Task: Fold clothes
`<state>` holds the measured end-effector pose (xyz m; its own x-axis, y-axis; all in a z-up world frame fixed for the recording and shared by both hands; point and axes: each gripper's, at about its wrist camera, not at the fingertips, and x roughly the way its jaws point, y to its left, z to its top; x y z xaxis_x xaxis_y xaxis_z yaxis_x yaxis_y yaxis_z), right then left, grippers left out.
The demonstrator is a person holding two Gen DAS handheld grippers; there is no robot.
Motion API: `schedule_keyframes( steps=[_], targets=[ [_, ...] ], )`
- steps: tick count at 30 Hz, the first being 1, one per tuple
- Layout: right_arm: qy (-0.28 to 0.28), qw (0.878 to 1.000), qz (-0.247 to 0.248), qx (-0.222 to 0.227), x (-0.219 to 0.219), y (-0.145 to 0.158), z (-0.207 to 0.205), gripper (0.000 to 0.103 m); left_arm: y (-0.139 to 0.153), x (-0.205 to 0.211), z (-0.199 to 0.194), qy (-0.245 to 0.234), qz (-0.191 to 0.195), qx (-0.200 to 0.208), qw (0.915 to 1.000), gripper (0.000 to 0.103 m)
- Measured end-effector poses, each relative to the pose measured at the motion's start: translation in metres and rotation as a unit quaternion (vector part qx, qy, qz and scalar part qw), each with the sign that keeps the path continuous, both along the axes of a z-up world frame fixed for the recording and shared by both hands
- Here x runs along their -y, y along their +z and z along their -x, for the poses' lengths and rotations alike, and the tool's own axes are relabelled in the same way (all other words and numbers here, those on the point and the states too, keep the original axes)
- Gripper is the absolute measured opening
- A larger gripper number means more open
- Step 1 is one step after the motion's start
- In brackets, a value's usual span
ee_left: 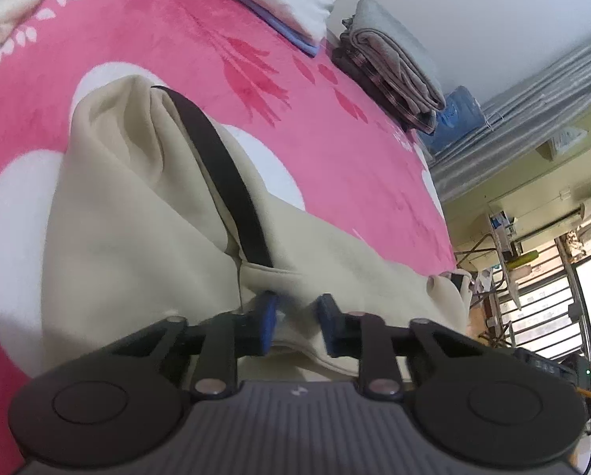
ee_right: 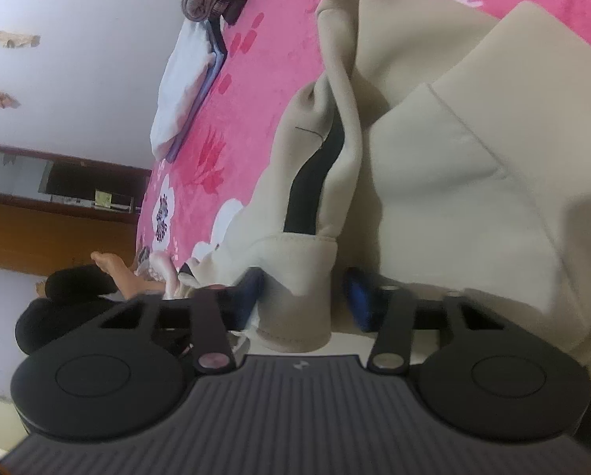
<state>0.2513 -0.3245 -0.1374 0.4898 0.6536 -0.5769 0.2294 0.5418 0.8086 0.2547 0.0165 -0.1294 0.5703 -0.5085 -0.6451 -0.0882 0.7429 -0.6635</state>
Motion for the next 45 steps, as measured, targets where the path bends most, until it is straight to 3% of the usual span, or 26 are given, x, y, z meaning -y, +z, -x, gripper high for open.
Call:
schedule_keyframes(
  steps=[2, 5, 11, 15, 21, 25, 29, 32, 36, 38, 40, 42, 43, 45],
  targets=[
    [-0.006, 1.000, 0.011, 0.003, -0.003, 0.003, -0.005, 0.018, 0.000, 0.001, -0.001, 0.000, 0.003, 0.005, 1.0000, 0.013],
    [-0.008, 1.000, 0.025, 0.016, -0.006, 0.007, -0.014, 0.012, 0.002, 0.004, -0.005, 0.001, 0.002, 0.022, 0.9998, 0.011],
    [0.002, 0.996, 0.059, 0.070, -0.007, 0.020, -0.041, 0.010, -0.001, 0.005, -0.022, 0.012, 0.011, 0.041, 0.9990, 0.010],
    [0.009, 0.994, 0.072, 0.080, -0.006, 0.018, -0.057, 0.010, -0.006, 0.005, -0.027, 0.020, 0.014, 0.049, 0.9985, 0.010],
    [-0.001, 0.994, 0.057, 0.090, -0.007, 0.013, -0.078, 0.010, -0.004, 0.005, -0.049, 0.030, -0.010, 0.075, 0.9967, 0.009],
    [-0.010, 0.995, 0.040, 0.095, -0.007, 0.009, -0.087, 0.010, -0.009, -0.003, -0.056, 0.033, 0.021, 0.055, 0.9977, 0.009],
    [-0.019, 0.996, 0.009, 0.083, 0.000, -0.002, -0.084, 0.013, -0.015, -0.009, -0.054, 0.029, 0.061, 0.017, 0.9976, 0.011],
    [-0.024, 0.997, -0.017, 0.073, 0.010, -0.009, -0.073, 0.014, -0.016, -0.013, -0.052, 0.027, 0.086, -0.002, 0.9959, 0.018],
    [-0.026, 0.996, -0.029, 0.074, 0.017, -0.007, -0.056, 0.027, -0.012, -0.012, -0.041, 0.012, 0.085, -0.007, 0.9963, 0.036],
    [-0.023, 0.996, -0.028, 0.076, 0.018, -0.004, -0.050, 0.034, -0.009, -0.009, -0.036, 0.003, 0.077, -0.004, 0.9970, 0.037],
    [-0.016, 0.997, -0.024, 0.076, 0.018, -0.002, -0.047, 0.035, -0.006, -0.005, -0.031, -0.006, 0.063, 0.002, 0.9980, 0.030],
    [-0.003, 0.996, -0.006, 0.088, 0.016, 0.004, -0.042, 0.031, -0.003, -0.002, -0.026, -0.015, 0.060, 0.007, 0.9981, 0.000],
    [0.005, 0.995, 0.008, 0.096, 0.014, 0.009, -0.040, 0.017, -0.001, -0.001, -0.024, -0.019, 0.066, 0.008, 0.9976, 0.001],
    [0.020, 0.993, 0.015, 0.114, 0.010, 0.020, -0.034, 0.014, 0.009, -0.003, -0.015, -0.022, 0.080, 0.022, 0.9963, 0.000]
  ],
)
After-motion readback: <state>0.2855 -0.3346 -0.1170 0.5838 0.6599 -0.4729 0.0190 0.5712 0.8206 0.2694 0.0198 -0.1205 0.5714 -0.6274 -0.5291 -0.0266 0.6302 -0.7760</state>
